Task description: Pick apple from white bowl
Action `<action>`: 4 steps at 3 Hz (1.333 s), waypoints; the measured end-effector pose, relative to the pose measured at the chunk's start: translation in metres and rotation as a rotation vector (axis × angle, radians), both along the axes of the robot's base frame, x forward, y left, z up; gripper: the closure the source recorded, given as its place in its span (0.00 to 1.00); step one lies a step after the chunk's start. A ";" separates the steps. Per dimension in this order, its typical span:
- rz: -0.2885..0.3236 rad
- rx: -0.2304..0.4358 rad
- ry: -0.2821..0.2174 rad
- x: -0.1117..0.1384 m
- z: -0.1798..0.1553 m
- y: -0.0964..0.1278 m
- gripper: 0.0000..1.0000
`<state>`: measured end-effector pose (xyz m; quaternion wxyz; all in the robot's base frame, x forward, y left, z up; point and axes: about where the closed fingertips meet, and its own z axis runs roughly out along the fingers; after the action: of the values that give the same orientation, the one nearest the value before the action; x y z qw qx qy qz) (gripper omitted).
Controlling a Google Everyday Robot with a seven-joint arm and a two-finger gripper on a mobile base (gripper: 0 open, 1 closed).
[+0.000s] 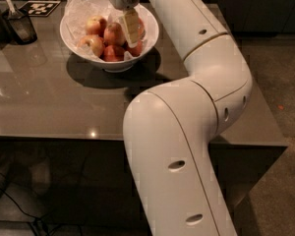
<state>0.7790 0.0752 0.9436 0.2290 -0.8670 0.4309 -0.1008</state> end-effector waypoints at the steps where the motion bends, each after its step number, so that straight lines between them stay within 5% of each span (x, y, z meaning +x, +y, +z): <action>1: -0.004 0.002 0.023 0.001 -0.009 -0.010 0.00; 3: -0.007 -0.021 0.059 0.002 -0.022 -0.029 0.00; 4: 0.028 -0.036 0.063 0.003 -0.028 -0.015 0.00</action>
Offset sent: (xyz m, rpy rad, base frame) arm 0.0087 -0.0536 -0.0102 -0.0380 0.1115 -0.0265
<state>0.7822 0.0599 0.9159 0.2009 -0.8797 0.4238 -0.0781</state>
